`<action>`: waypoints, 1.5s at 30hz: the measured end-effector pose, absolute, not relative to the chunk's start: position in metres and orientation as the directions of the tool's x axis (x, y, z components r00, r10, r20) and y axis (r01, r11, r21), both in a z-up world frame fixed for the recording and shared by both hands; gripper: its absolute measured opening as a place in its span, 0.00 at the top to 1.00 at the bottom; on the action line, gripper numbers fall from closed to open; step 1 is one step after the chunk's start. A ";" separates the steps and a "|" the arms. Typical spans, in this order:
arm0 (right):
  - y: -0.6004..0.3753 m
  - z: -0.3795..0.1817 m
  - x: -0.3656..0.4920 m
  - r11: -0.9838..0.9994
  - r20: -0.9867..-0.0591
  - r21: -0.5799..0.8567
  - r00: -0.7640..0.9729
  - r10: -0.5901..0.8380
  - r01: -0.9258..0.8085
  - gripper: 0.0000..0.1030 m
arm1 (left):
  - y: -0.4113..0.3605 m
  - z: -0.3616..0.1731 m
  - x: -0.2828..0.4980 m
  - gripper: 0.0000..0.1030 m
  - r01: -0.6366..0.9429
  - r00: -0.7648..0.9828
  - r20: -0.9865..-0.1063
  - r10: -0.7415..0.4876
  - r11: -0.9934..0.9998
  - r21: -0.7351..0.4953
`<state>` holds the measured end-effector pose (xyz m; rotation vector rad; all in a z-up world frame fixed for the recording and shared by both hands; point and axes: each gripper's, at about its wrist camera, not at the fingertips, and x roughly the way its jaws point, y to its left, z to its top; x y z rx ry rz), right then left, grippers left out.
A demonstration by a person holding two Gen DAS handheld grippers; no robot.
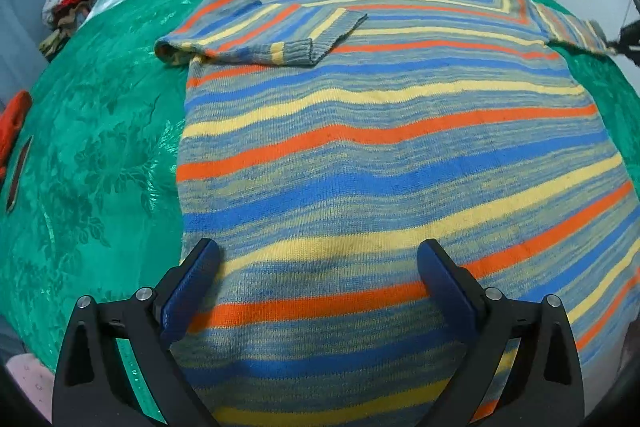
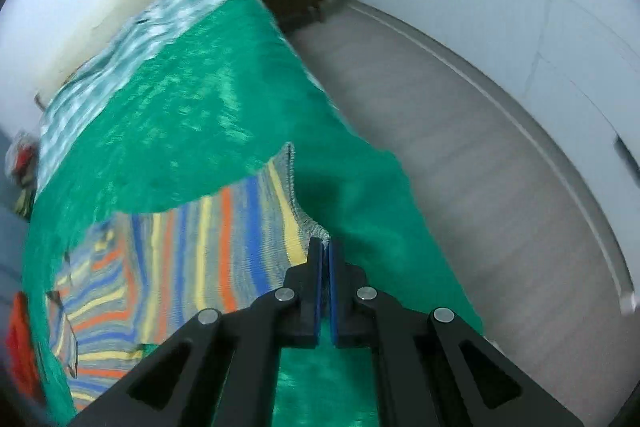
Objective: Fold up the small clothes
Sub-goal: 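Grasp a sleeve cuff with the right tool, pull it outward, release, then grasp the other sleeve cuff with the left tool, pull it outward, release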
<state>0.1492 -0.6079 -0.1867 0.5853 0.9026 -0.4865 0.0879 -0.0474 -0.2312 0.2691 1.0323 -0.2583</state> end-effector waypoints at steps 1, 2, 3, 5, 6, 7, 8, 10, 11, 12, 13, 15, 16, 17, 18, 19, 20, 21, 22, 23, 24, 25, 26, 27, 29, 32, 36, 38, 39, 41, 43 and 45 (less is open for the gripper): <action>-0.605 -0.190 0.150 0.751 -0.846 0.227 0.508 -0.164 0.620 0.98 | -0.047 -0.231 0.088 0.03 0.335 0.490 -0.868 -0.081 0.937 0.101; -0.600 -0.192 0.152 0.763 -0.852 0.182 0.488 -0.193 0.620 0.98 | -0.047 -0.231 0.087 0.03 0.335 0.491 -0.867 -0.079 0.936 0.105; -0.596 -0.191 0.152 0.774 -0.853 0.142 0.473 -0.221 0.617 0.99 | -0.047 -0.231 0.087 0.03 0.334 0.492 -0.867 -0.076 0.937 0.107; -0.600 -0.190 0.149 0.761 -0.859 0.080 0.432 -0.275 0.643 0.99 | -0.046 -0.231 0.087 0.02 0.329 0.492 -0.867 -0.072 0.938 0.109; -0.599 -0.191 0.146 0.744 -0.866 0.078 0.415 -0.280 0.664 0.99 | -0.046 -0.231 0.087 0.02 0.328 0.493 -0.867 -0.071 0.938 0.110; -0.600 -0.194 0.143 0.727 -0.875 0.079 0.396 -0.277 0.682 0.99 | -0.046 -0.230 0.086 0.02 0.328 0.494 -0.867 -0.069 0.938 0.112; -0.599 -0.196 0.143 0.728 -0.879 0.071 0.388 -0.277 0.682 0.99 | -0.046 -0.231 0.086 0.02 0.327 0.496 -0.866 -0.069 0.938 0.113; -0.594 -0.201 0.142 0.735 -0.883 0.017 0.356 -0.307 0.678 0.99 | -0.046 -0.232 0.087 0.02 0.330 0.497 -0.865 -0.067 0.937 0.117; -0.593 -0.204 0.140 0.728 -0.885 0.012 0.346 -0.311 0.685 0.99 | -0.046 -0.232 0.087 0.02 0.332 0.495 -0.866 -0.067 0.936 0.118; -0.595 -0.209 0.142 0.719 -0.895 0.011 0.328 -0.303 0.695 0.99 | -0.046 -0.232 0.088 0.02 0.334 0.493 -0.868 -0.067 0.935 0.117; -0.595 -0.211 0.141 0.716 -0.898 0.005 0.318 -0.304 0.698 0.99 | -0.046 -0.232 0.088 0.02 0.335 0.490 -0.869 -0.067 0.935 0.116; -0.594 -0.214 0.144 0.719 -0.902 -0.018 0.300 -0.312 0.695 0.99 | -0.045 -0.231 0.089 0.02 0.339 0.484 -0.873 -0.061 0.933 0.122; -0.593 -0.214 0.145 0.718 -0.901 -0.023 0.298 -0.317 0.696 0.99 | -0.044 -0.230 0.088 0.02 0.341 0.480 -0.876 -0.051 0.931 0.132; -0.593 -0.214 0.143 0.715 -0.899 -0.011 0.306 -0.313 0.699 0.99 | -0.043 -0.227 0.087 0.02 0.341 0.476 -0.878 -0.038 0.929 0.145; -0.594 -0.214 0.144 0.716 -0.898 -0.002 0.313 -0.308 0.698 0.99 | -0.041 -0.224 0.086 0.02 0.342 0.472 -0.881 -0.024 0.926 0.158; -0.596 -0.214 0.141 0.719 -0.896 0.003 0.321 -0.306 0.695 0.98 | -0.038 -0.219 0.084 0.03 0.343 0.468 -0.884 -0.015 0.924 0.166; -0.597 -0.213 0.136 0.720 -0.893 0.018 0.336 -0.301 0.694 0.92 | -0.035 -0.214 0.081 0.03 0.344 0.465 -0.885 -0.010 0.923 0.170; -0.599 -0.211 0.130 0.723 -0.890 0.037 0.352 -0.290 0.690 0.85 | -0.030 -0.205 0.078 0.03 0.346 0.463 -0.886 -0.015 0.923 0.166; -0.602 -0.209 0.121 0.722 -0.889 0.059 0.366 -0.277 0.690 0.66 | -0.025 -0.196 0.076 0.03 0.350 0.466 -0.884 -0.028 0.924 0.155; -0.604 -0.202 0.110 0.711 -0.881 0.057 0.370 -0.294 0.701 0.59 | -0.020 -0.184 0.074 0.03 0.353 0.474 -0.879 -0.043 0.924 0.145; -0.601 -0.195 0.101 0.711 -0.867 0.050 0.384 -0.318 0.702 0.59 | -0.016 -0.170 0.073 0.03 0.353 0.490 -0.870 -0.061 0.926 0.134; -0.597 -0.187 0.094 0.724 -0.853 0.040 0.401 -0.335 0.689 0.59 | -0.013 -0.158 0.075 0.03 0.351 0.504 -0.861 -0.074 0.928 0.125; -0.588 -0.177 0.088 0.750 -0.837 0.024 0.423 -0.346 0.661 0.59 | -0.012 -0.144 0.081 0.03 0.348 0.521 -0.849 -0.088 0.930 0.117; -0.577 -0.170 0.082 0.770 -0.826 0.021 0.445 -0.346 0.637 0.59 | -0.011 -0.129 0.088 0.03 0.343 0.545 -0.832 -0.105 0.933 0.106; -0.544 -0.156 0.066 0.824 -0.806 0.054 0.512 -0.298 0.564 0.56 | -0.012 -0.101 0.111 0.03 0.331 0.593 -0.789 -0.158 0.942 0.060; -0.484 -0.147 0.049 0.895 -0.792 0.104 0.580 -0.188 0.433 0.51 | -0.028 -0.091 0.158 0.03 0.368 0.595 -0.771 -0.229 0.930 0.008; -0.396 -0.159 0.037 0.947 -0.795 0.184 0.607 -0.014 0.263 0.51 | -0.075 -0.137 0.209 0.08 0.510 0.533 -0.819 -0.213 0.853 0.110; -0.360 -0.170 0.034 0.953 -0.802 0.225 0.594 0.064 0.202 0.51 | -0.095 -0.176 0.225 0.19 0.578 0.486 -0.861 -0.152 0.795 0.186; -0.346 -0.176 0.032 0.955 -0.804 0.234 0.589 0.084 0.183 0.51 | -0.100 -0.200 0.236 0.24 0.598 0.444 -0.889 -0.110 0.776 0.203; -0.315 -0.186 0.026 0.965 -0.811 0.226 0.575 0.111 0.133 0.51 | -0.098 -0.225 0.249 0.28 0.596 0.393 -0.916 -0.077 0.780 0.190; -0.295 -0.195 0.023 0.973 -0.819 0.204 0.563 0.108 0.110 0.51 | -0.085 -0.226 0.259 0.61 0.561 0.366 -0.920 -0.139 0.822 0.098; -0.284 -0.204 0.027 0.981 -0.835 0.171 0.543 0.095 0.090 0.51 | -0.066 -0.212 0.272 0.96 0.496 0.339 -0.923 -0.182 0.868 0.012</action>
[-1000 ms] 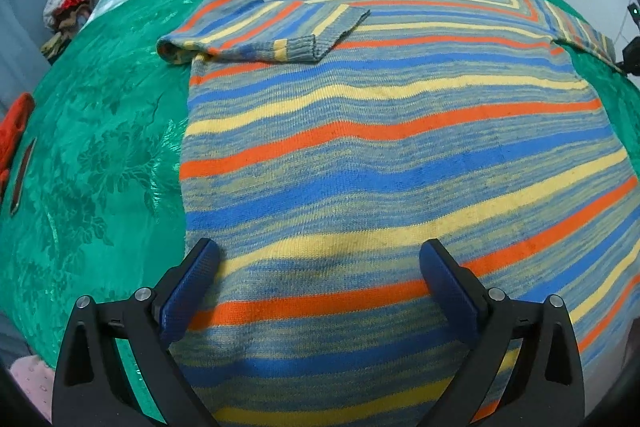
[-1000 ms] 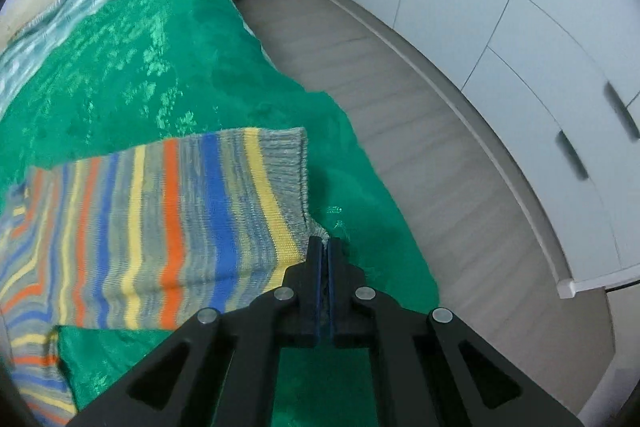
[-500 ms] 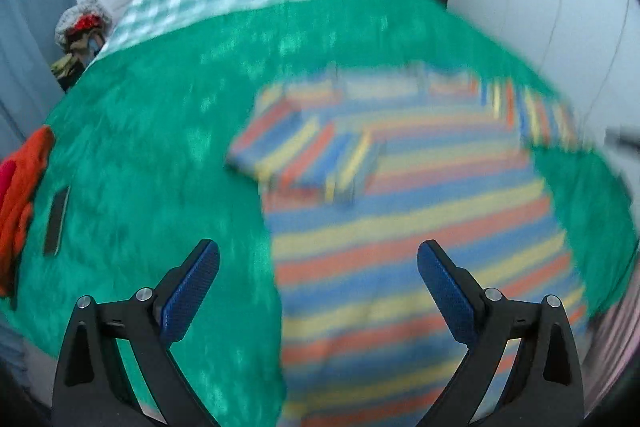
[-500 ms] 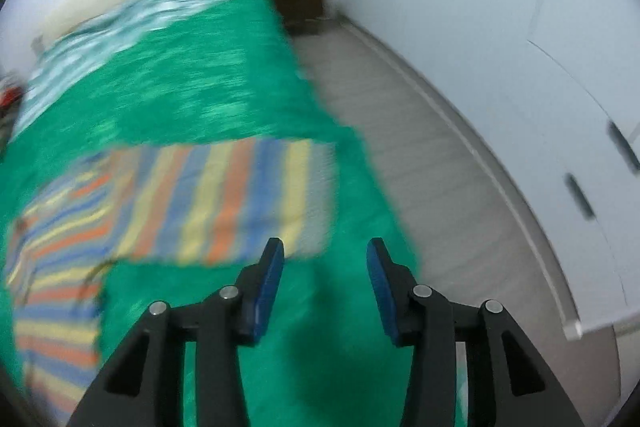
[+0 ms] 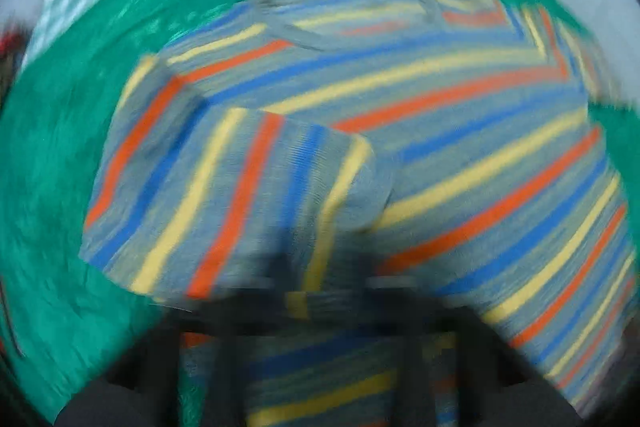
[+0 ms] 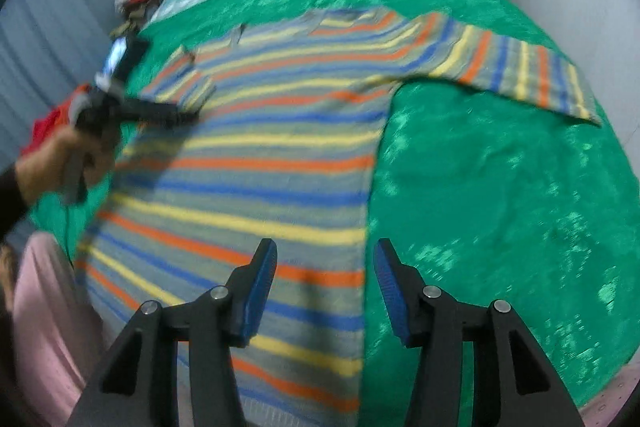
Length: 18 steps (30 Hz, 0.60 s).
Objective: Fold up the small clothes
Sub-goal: 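Grasp the other sleeve cuff with the left tool, pull it outward, release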
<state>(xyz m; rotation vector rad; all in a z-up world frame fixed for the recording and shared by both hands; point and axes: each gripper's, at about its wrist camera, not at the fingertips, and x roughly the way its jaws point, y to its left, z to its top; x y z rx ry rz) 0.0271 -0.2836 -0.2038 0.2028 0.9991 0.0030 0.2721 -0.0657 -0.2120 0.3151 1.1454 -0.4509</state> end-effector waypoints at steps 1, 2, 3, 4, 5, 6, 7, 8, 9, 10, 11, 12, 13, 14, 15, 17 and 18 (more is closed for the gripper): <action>-0.279 -0.209 0.027 0.986 -0.843 0.150 0.531 0.087 0.077 0.51 | -0.053 -0.200 0.278 0.96 0.461 0.354 -0.910 -0.217 0.887 -0.032; -0.278 -0.212 0.030 0.988 -0.850 0.140 0.521 0.083 0.071 0.51 | -0.028 -0.182 0.287 0.96 0.397 0.402 -0.883 -0.241 0.915 -0.070; -0.277 -0.218 0.030 0.989 -0.860 0.129 0.505 0.077 0.068 0.51 | -0.008 -0.171 0.294 0.96 0.339 0.435 -0.867 -0.244 0.936 -0.093; -0.276 -0.222 0.030 0.989 -0.866 0.126 0.495 0.074 0.072 0.51 | 0.026 -0.157 0.305 0.96 0.240 0.478 -0.847 -0.233 0.962 -0.129; -0.279 -0.225 0.032 0.989 -0.871 0.124 0.486 0.070 0.080 0.51 | 0.050 -0.152 0.312 0.96 0.165 0.502 -0.838 -0.212 0.975 -0.148; -0.281 -0.229 0.033 0.988 -0.877 0.120 0.476 0.061 0.094 0.51 | 0.094 -0.146 0.323 0.96 0.026 0.536 -0.831 -0.149 0.987 -0.160; -0.282 -0.231 0.033 0.988 -0.879 0.118 0.474 0.057 0.100 0.51 | 0.116 -0.146 0.328 0.96 -0.046 0.546 -0.831 -0.102 0.987 -0.151; -0.284 -0.231 0.034 0.988 -0.879 0.118 0.474 0.056 0.103 0.51 | 0.145 -0.149 0.334 0.96 -0.137 0.544 -0.838 -0.035 0.982 -0.130; -0.284 -0.233 0.034 0.987 -0.880 0.118 0.472 0.055 0.106 0.51 | 0.172 -0.156 0.341 0.97 -0.219 0.525 -0.851 0.020 0.969 -0.113; -0.283 -0.233 0.034 0.988 -0.882 0.113 0.469 0.050 0.107 0.51 | 0.190 -0.162 0.345 0.97 -0.272 0.504 -0.862 0.059 0.958 -0.093; -0.281 -0.234 0.034 0.989 -0.884 0.105 0.466 0.044 0.106 0.51 | 0.203 -0.168 0.347 0.97 -0.304 0.487 -0.869 0.092 0.950 -0.069; -0.280 -0.234 0.034 0.990 -0.885 0.097 0.464 0.037 0.104 0.51 | 0.211 -0.174 0.348 0.97 -0.318 0.473 -0.874 0.114 0.947 -0.048; -0.279 -0.235 0.035 0.991 -0.888 0.085 0.460 0.029 0.104 0.51 | 0.215 -0.179 0.348 0.98 -0.320 0.464 -0.877 0.124 0.947 -0.035; -0.278 -0.236 0.037 0.991 -0.889 0.080 0.457 0.023 0.105 0.51 | 0.218 -0.184 0.348 0.98 -0.323 0.454 -0.880 0.137 0.946 -0.019; -0.278 -0.236 0.038 0.991 -0.890 0.075 0.456 0.018 0.108 0.51 | 0.219 -0.187 0.344 0.98 -0.324 0.450 -0.881 0.148 0.946 -0.007; -0.278 -0.237 0.038 0.991 -0.891 0.071 0.454 0.013 0.110 0.51 | 0.217 -0.190 0.346 0.99 -0.327 0.447 -0.879 0.166 0.945 0.012; -0.278 -0.237 0.039 0.991 -0.892 0.069 0.452 0.011 0.112 0.51 | 0.219 -0.190 0.342 1.00 -0.338 0.445 -0.877 0.180 0.941 0.021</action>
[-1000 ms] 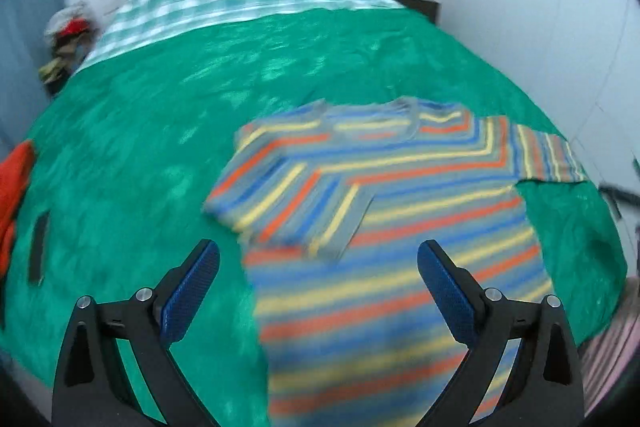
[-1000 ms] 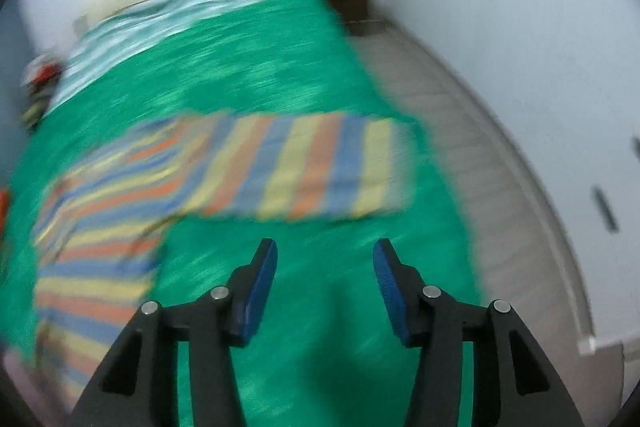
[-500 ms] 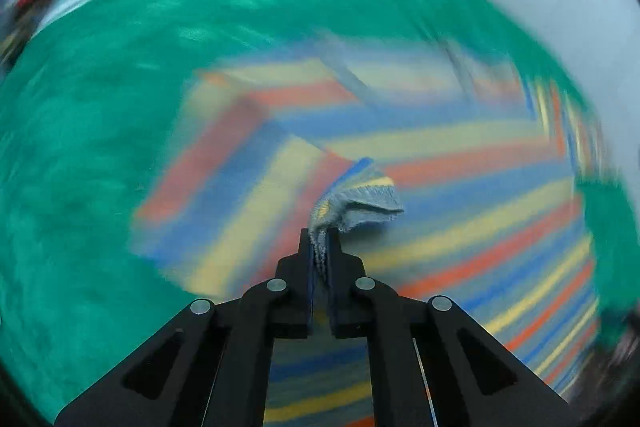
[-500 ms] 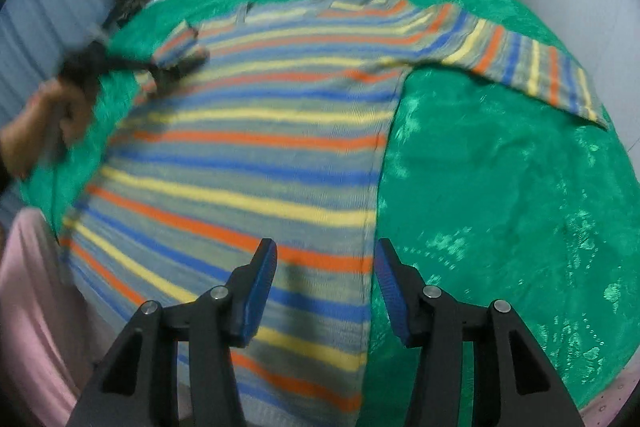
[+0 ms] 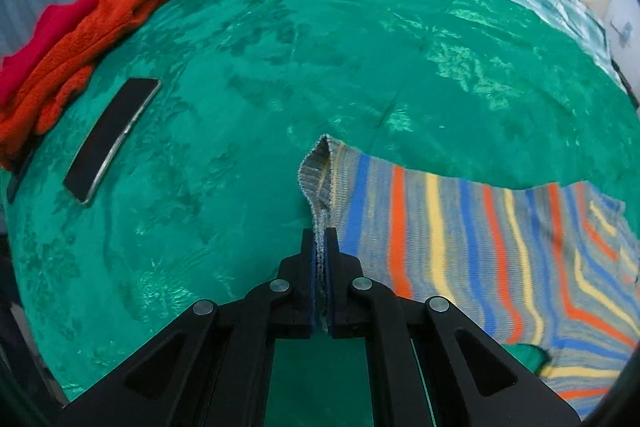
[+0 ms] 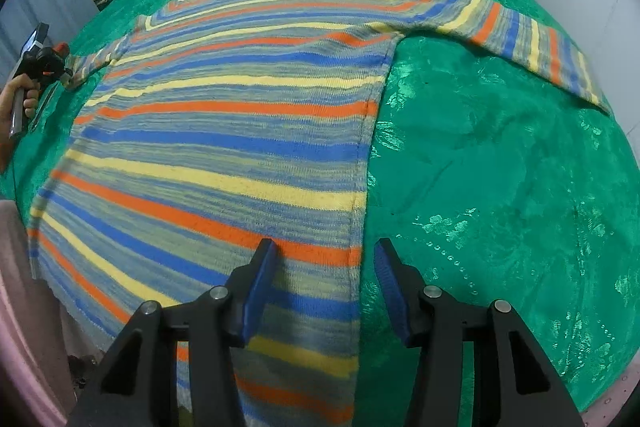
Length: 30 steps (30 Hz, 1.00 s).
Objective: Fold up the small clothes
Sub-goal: 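Grasp the other sleeve cuff with the left tool, pull it outward, release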
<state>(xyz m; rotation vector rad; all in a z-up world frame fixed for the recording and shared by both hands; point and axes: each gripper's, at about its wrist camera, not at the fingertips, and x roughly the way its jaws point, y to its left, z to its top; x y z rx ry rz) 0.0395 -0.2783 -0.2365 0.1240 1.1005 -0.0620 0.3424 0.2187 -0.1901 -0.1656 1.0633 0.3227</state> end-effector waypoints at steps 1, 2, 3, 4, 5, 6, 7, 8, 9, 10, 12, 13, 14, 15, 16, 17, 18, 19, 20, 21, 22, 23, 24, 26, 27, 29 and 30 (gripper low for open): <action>-0.278 -0.237 0.040 0.992 -0.892 0.066 0.451 0.008 0.112 0.51 | 0.225 -0.190 0.339 1.00 -0.357 0.440 -0.876 0.198 0.934 0.032; -0.279 -0.236 0.040 0.992 -0.893 0.062 0.451 0.005 0.111 0.51 | 0.233 -0.191 0.336 1.00 -0.378 0.436 -0.880 0.190 0.926 0.013; -0.278 -0.236 0.041 0.992 -0.893 0.056 0.450 0.001 0.110 0.51 | 0.236 -0.193 0.332 1.00 -0.389 0.427 -0.887 0.177 0.921 -0.004; -0.278 -0.237 0.041 0.993 -0.893 0.053 0.450 -0.002 0.109 0.51 | 0.240 -0.197 0.331 1.00 -0.393 0.419 -0.894 0.161 0.919 -0.018; -0.278 -0.237 0.042 0.993 -0.893 0.050 0.451 -0.005 0.110 0.50 | 0.242 -0.202 0.330 1.00 -0.388 0.411 -0.900 0.146 0.921 -0.027; -0.278 -0.237 0.043 0.993 -0.893 0.049 0.450 -0.006 0.111 0.50 | 0.242 -0.205 0.329 1.00 -0.364 0.410 -0.905 0.116 0.930 -0.046; -0.278 -0.237 0.044 0.993 -0.894 0.048 0.449 -0.007 0.111 0.50 | 0.241 -0.205 0.328 0.99 -0.336 0.418 -0.905 0.081 0.939 -0.072; -0.277 -0.237 0.045 0.993 -0.894 0.048 0.448 -0.007 0.110 0.50 | 0.242 -0.203 0.327 0.98 -0.328 0.428 -0.900 0.084 0.942 -0.069; -0.277 -0.237 0.046 0.993 -0.894 0.048 0.448 -0.006 0.109 0.49 | 0.244 -0.199 0.325 0.94 -0.331 0.440 -0.894 0.087 0.941 -0.071; -0.278 -0.237 0.046 0.993 -0.894 0.051 0.448 -0.004 0.111 0.49 | 0.248 -0.197 0.323 0.90 -0.338 0.449 -0.891 0.069 0.936 -0.098; -0.278 -0.237 0.045 0.992 -0.893 0.055 0.450 -0.002 0.113 0.49 | 0.259 -0.195 0.319 0.62 -0.334 0.467 -0.884 -0.016 0.922 -0.193; -0.279 -0.237 0.045 0.992 -0.893 0.056 0.451 -0.001 0.113 0.49 | 0.262 -0.194 0.317 0.42 -0.325 0.475 -0.879 -0.038 0.921 -0.215; -0.279 -0.237 0.045 0.992 -0.893 0.056 0.451 -0.001 0.113 0.49 | 0.263 -0.192 0.313 0.38 -0.308 0.491 -0.869 -0.052 0.923 -0.230; -0.278 -0.237 0.046 0.992 -0.892 0.055 0.451 -0.002 0.113 0.49 | 0.260 -0.191 0.308 0.36 -0.275 0.505 -0.860 -0.072 0.931 -0.240; -0.278 -0.237 0.045 0.992 -0.893 0.055 0.451 -0.002 0.114 0.49 | 0.256 -0.192 0.306 0.36 -0.233 0.504 -0.858 -0.101 0.940 -0.248; -0.278 -0.237 0.045 0.992 -0.892 0.055 0.451 -0.002 0.115 0.49 | 0.250 -0.196 0.305 0.36 -0.196 0.498 -0.859 -0.121 0.949 -0.247; -0.278 -0.238 0.045 0.992 -0.892 0.054 0.451 -0.004 0.115 0.48 | 0.243 -0.199 0.304 0.36 -0.157 0.491 -0.861 -0.135 0.958 -0.240; -0.277 -0.238 0.046 0.992 -0.893 0.050 0.451 -0.007 0.114 0.48 | 0.237 -0.201 0.303 0.36 -0.127 0.490 -0.861 -0.137 0.966 -0.226; -0.276 -0.238 0.047 0.993 -0.893 0.046 0.450 -0.010 0.113 0.47 | 0.231 -0.201 0.302 0.36 -0.110 0.499 -0.858 -0.121 0.973 -0.202; -0.274 -0.238 0.048 0.993 -0.893 0.040 0.450 -0.014 0.111 0.47 | 0.227 -0.203 0.303 0.36 -0.114 0.513 -0.853 -0.092 0.978 -0.174; -0.273 -0.238 0.048 0.994 -0.894 0.033 0.448 -0.019 0.109 0.46 | 0.227 -0.205 0.306 0.36 -0.128 0.518 -0.852 -0.077 0.978 -0.166; -0.273 -0.238 0.048 0.994 -0.894 0.032 0.448 -0.021 0.109 0.46 | 0.228 -0.207 0.309 0.37 -0.148 0.524 -0.849 -0.072 0.974 -0.174; -0.273 -0.238 0.049 0.994 -0.894 0.030 0.447 -0.022 0.109 0.46 | 0.230 -0.208 0.311 0.44 -0.161 0.529 -0.845 -0.076 0.969 -0.188; -0.273 -0.239 0.049 0.994 -0.894 0.029 0.447 -0.023 0.109 0.46 | 0.236 -0.213 0.317 0.99 -0.180 0.525 -0.844 -0.111 0.955 -0.237; -0.273 -0.238 0.049 0.994 -0.894 0.029 0.447 -0.023 0.109 0.46 | 0.239 -0.215 0.321 0.97 -0.196 0.507 -0.853 -0.122 0.948 -0.252; -0.273 -0.239 0.049 0.994 -0.895 0.027 0.446 -0.024 0.109 0.46 | 0.245 -0.211 0.315 0.98 -0.223 0.500 -0.863 -0.079 0.951 -0.217; -0.273 -0.239 0.049 0.994 -0.894 0.027 0.446 -0.025 0.110 0.46 | 0.248 -0.208 0.313 0.98 -0.241 0.491 -0.870 -0.047 0.952 -0.188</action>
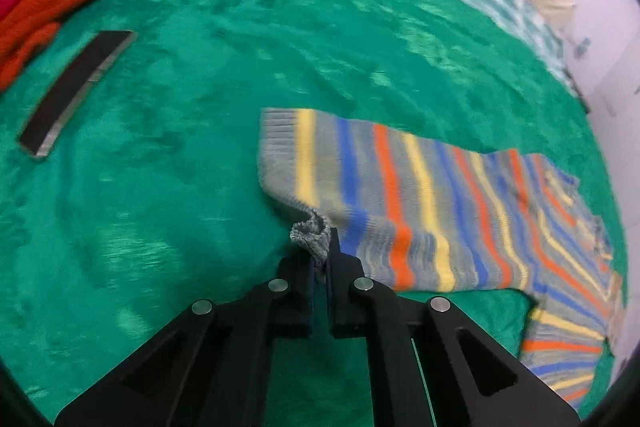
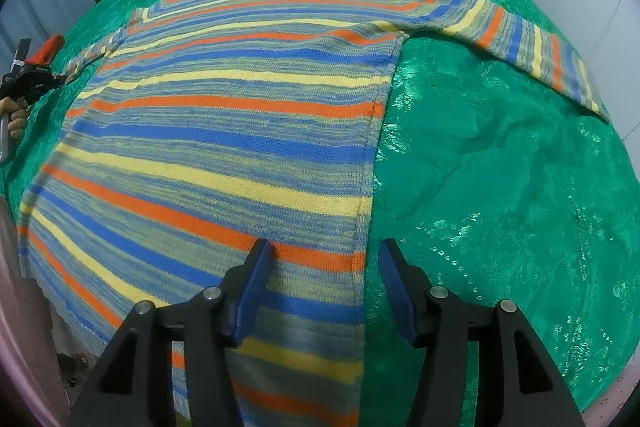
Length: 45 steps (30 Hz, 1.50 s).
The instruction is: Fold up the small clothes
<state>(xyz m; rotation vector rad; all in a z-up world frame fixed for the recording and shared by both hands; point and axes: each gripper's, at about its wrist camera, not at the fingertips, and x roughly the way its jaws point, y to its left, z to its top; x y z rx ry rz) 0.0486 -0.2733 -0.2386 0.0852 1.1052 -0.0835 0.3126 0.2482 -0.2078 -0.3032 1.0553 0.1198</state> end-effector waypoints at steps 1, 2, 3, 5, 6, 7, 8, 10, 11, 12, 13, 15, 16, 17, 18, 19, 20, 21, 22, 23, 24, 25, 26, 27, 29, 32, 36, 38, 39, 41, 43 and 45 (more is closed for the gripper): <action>-0.273 -0.239 0.049 0.993 -0.894 0.027 0.447 -0.026 0.111 0.46 | 0.252 -0.205 0.310 0.98 -0.254 0.492 -0.870 -0.030 0.951 -0.176; -0.273 -0.239 0.049 0.993 -0.894 0.026 0.448 -0.027 0.112 0.46 | 0.257 -0.204 0.308 0.98 -0.270 0.485 -0.875 -0.008 0.950 -0.158; -0.273 -0.240 0.049 0.994 -0.894 0.024 0.448 -0.028 0.111 0.46 | 0.262 -0.205 0.308 0.98 -0.285 0.473 -0.881 0.012 0.948 -0.139; -0.272 -0.241 0.050 0.994 -0.895 0.016 0.446 -0.035 0.110 0.46 | 0.264 -0.211 0.312 0.98 -0.302 0.444 -0.895 0.045 0.948 -0.102; -0.272 -0.241 0.051 0.994 -0.895 0.012 0.444 -0.038 0.109 0.46 | 0.264 -0.214 0.314 0.98 -0.311 0.430 -0.901 0.059 0.947 -0.086; -0.272 -0.242 0.051 0.994 -0.895 0.007 0.444 -0.041 0.107 0.46 | 0.262 -0.217 0.316 0.98 -0.318 0.418 -0.905 0.072 0.945 -0.072; -0.273 -0.242 0.052 0.994 -0.895 0.006 0.443 -0.041 0.105 0.45 | 0.260 -0.219 0.317 0.98 -0.322 0.410 -0.908 0.083 0.945 -0.059; -0.275 -0.243 0.052 0.994 -0.895 0.013 0.445 -0.035 0.104 0.45 | 0.257 -0.224 0.319 0.97 -0.327 0.393 -0.912 0.117 0.945 -0.020; -0.276 -0.243 0.052 0.994 -0.895 0.019 0.446 -0.030 0.106 0.45 | 0.254 -0.225 0.321 0.96 -0.325 0.385 -0.913 0.134 0.946 0.002; -0.278 -0.242 0.051 0.994 -0.895 0.026 0.445 -0.024 0.106 0.45 | 0.248 -0.222 0.321 0.90 -0.311 0.376 -0.913 0.157 0.950 0.036; -0.279 -0.241 0.052 0.994 -0.897 0.033 0.442 -0.016 0.103 0.45 | 0.246 -0.220 0.320 0.81 -0.294 0.369 -0.915 0.162 0.955 0.051; -0.287 -0.235 0.053 0.994 -0.907 0.070 0.420 0.026 0.089 0.45 | 0.237 -0.205 0.310 0.50 -0.241 0.348 -0.919 0.184 0.965 0.102; -0.299 -0.225 0.052 0.990 -0.910 0.109 0.409 0.065 0.086 0.45 | 0.232 -0.192 0.301 0.40 -0.211 0.369 -0.909 0.196 0.970 0.123; -0.305 -0.216 0.051 0.988 -0.906 0.125 0.415 0.079 0.086 0.44 | 0.222 -0.172 0.290 0.38 -0.156 0.418 -0.889 0.189 0.978 0.135; -0.325 -0.196 0.051 0.986 -0.892 0.144 0.442 0.095 0.079 0.42 | 0.212 -0.158 0.285 0.33 -0.105 0.452 -0.875 0.171 0.985 0.139; -0.341 -0.179 0.054 0.989 -0.881 0.132 0.465 0.083 0.074 0.35 | 0.196 -0.140 0.283 0.25 -0.026 0.495 -0.860 0.128 0.991 0.132; -0.358 -0.162 0.060 0.992 -0.870 0.101 0.490 0.053 0.073 0.28 | 0.183 -0.128 0.286 0.19 0.035 0.520 -0.850 0.082 0.993 0.117; -0.375 -0.146 0.071 0.995 -0.858 0.069 0.513 0.025 0.068 0.26 | 0.164 -0.114 0.292 0.09 0.118 0.545 -0.839 0.010 0.989 0.088; -0.387 -0.134 0.083 0.997 -0.849 0.043 0.529 0.005 0.059 0.26 | 0.147 -0.106 0.301 0.03 0.187 0.558 -0.828 -0.055 0.981 0.061; -0.400 -0.122 0.100 0.999 -0.841 0.023 0.541 -0.007 0.049 0.25 | 0.129 -0.100 0.312 0.03 0.250 0.565 -0.817 -0.114 0.968 0.038; -0.412 -0.114 0.120 0.999 -0.835 0.018 0.550 0.000 0.028 0.25 | 0.107 -0.100 0.329 0.03 0.317 0.559 -0.811 -0.172 0.948 0.018; -0.425 -0.108 0.151 1.000 -0.830 0.023 0.558 0.024 -0.008 0.25 | 0.090 -0.105 0.346 0.03 0.362 0.541 -0.816 -0.205 0.932 0.006; -0.432 -0.107 0.171 0.999 -0.829 0.031 0.557 0.039 -0.025 0.25 | 0.073 -0.114 0.361 0.03 0.388 0.519 -0.827 -0.213 0.922 0.006; -0.439 -0.108 0.197 0.997 -0.833 0.059 0.547 0.077 -0.051 0.25 | 0.059 -0.127 0.385 0.04 0.401 0.494 -0.843 -0.212 0.916 0.005; -0.447 -0.117 0.248 0.993 -0.837 0.096 0.534 0.116 -0.065 0.25 | 0.043 -0.147 0.413 0.04 0.412 0.464 -0.861 -0.209 0.911 0.001; -0.446 -0.142 0.316 0.984 -0.850 0.155 0.495 0.180 -0.091 0.25 | 0.030 -0.174 0.450 0.05 0.439 0.400 -0.884 -0.243 0.897 -0.048; -0.423 -0.173 0.371 0.972 -0.864 0.161 0.451 0.222 -0.170 0.25 | 0.011 -0.189 0.467 0.05 0.502 0.375 -0.897 -0.234 0.865 -0.016; -0.413 -0.186 0.394 0.970 -0.878 0.142 0.426 0.217 -0.199 0.25 | 0.003 -0.199 0.470 0.09 0.537 0.345 -0.910 -0.230 0.843 -0.009; -0.410 -0.190 0.401 0.969 -0.883 0.137 0.418 0.214 -0.207 0.25 | -0.002 -0.207 0.471 0.15 0.568 0.310 -0.923 -0.227 0.823 -0.011; -0.403 -0.206 0.417 0.962 -0.898 0.145 0.378 0.226 -0.230 0.25 | -0.010 -0.218 0.467 0.17 0.625 0.253 -0.940 -0.228 0.780 -0.021; -0.394 -0.224 0.426 0.957 -0.927 0.108 0.321 0.195 -0.269 0.35 | -0.015 -0.223 0.458 0.39 0.669 0.240 -0.941 -0.240 0.743 -0.019; -0.388 -0.226 0.427 0.951 -0.936 0.075 0.308 0.171 -0.300 0.85 | -0.015 -0.222 0.455 0.89 0.657 0.217 -0.941 -0.258 0.752 -0.055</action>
